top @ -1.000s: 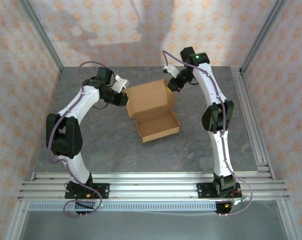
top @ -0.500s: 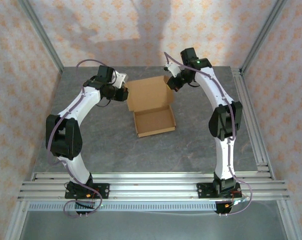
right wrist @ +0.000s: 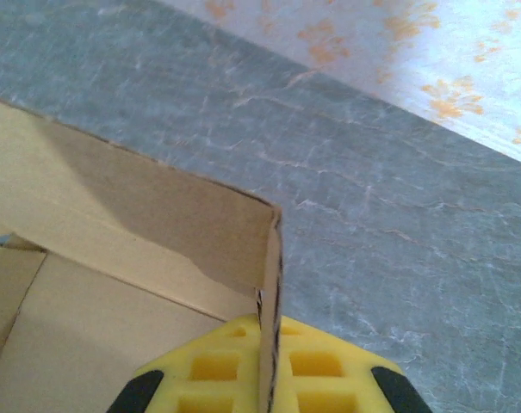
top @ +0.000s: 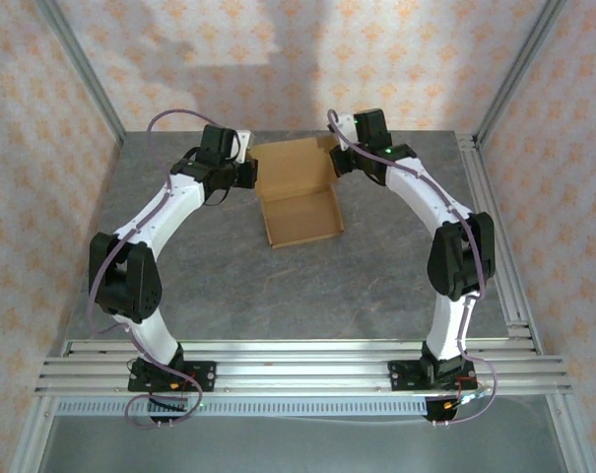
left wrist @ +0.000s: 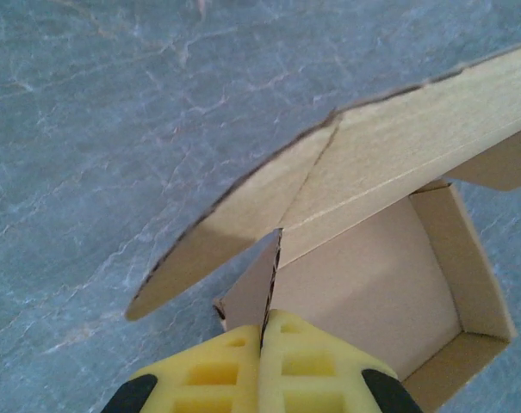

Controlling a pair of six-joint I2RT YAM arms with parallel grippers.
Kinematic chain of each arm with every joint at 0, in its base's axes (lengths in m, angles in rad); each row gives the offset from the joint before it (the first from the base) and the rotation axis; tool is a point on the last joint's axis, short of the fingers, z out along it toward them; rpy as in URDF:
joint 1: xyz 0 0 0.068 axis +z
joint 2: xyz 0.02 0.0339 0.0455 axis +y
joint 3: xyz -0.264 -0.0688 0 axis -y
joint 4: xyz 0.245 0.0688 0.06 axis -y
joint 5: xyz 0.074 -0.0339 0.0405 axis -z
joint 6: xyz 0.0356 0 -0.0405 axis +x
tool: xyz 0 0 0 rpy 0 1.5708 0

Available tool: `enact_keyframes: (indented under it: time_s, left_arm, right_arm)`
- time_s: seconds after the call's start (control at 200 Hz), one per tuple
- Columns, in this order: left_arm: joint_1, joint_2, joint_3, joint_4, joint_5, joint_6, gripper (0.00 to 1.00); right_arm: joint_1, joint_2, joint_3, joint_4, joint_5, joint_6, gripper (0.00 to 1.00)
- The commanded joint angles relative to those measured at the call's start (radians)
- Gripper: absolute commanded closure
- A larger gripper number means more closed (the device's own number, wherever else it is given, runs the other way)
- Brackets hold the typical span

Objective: Fold the paper box

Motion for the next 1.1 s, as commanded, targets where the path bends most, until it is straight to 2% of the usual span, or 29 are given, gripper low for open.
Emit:
enact_keyframes:
  time_s: [0.0, 0.36, 0.541, 0.711, 1.096]
  left_arm:
    - [-0.018, -0.031, -0.02, 0.063, -0.077, -0.081, 1.0]
    - [-0.059, 0.024, 0.024, 0.076, -0.184, -0.183, 1.0]
    - [-0.062, 0.073, 0.067, 0.056, -0.214, -0.243, 1.0]
    - [-0.067, 0.078, 0.046, 0.107, -0.254, -0.31, 1.0]
    - [-0.111, 0.097, -0.033, 0.24, -0.294, -0.294, 1.0]
  right_arm:
    - [0.01, -0.07, -0.052, 0.168, 0.115, 0.147, 1.0]
    - [0.064, -0.135, -0.191, 0.308, 0.29, 0.376, 1.0]
    - [0.101, -0.155, -0.273, 0.374, 0.394, 0.41, 1.0]
    - [0.123, -0.203, -0.42, 0.569, 0.447, 0.404, 1.0]
    - [0.167, -0.221, -0.577, 0.787, 0.529, 0.425, 1.0]
